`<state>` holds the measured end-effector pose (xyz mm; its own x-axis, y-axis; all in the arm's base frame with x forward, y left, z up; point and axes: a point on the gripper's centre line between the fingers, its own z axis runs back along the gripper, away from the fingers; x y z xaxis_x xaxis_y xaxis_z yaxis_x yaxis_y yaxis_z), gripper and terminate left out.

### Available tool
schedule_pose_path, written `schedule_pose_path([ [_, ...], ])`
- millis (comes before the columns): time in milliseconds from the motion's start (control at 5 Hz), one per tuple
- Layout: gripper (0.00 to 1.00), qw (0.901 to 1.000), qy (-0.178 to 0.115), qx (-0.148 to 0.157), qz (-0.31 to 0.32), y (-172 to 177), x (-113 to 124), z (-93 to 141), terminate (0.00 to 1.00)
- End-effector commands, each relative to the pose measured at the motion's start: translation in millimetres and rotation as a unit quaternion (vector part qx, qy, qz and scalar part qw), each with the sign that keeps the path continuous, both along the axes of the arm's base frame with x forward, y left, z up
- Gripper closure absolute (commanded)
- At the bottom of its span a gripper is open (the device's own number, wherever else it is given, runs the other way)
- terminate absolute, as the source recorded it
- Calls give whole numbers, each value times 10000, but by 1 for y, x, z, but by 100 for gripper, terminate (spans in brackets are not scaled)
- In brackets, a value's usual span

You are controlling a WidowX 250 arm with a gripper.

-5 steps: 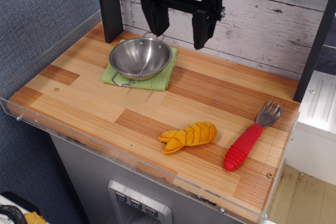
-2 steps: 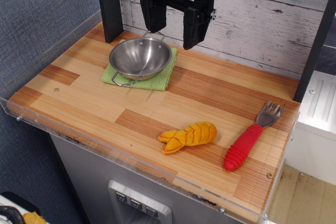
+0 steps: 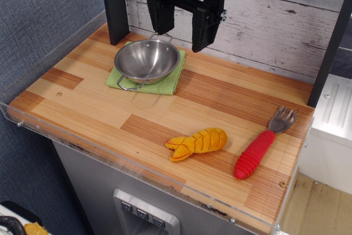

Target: Put the colander on the towel

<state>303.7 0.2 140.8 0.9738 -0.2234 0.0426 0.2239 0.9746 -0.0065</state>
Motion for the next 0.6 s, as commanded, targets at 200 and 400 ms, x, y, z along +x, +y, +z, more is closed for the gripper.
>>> schedule_pose_path([
  [200, 0, 9996, -265, 10, 16, 0, 1, 17, 0],
  [400, 0, 9996, -265, 10, 16, 0, 1, 17, 100],
])
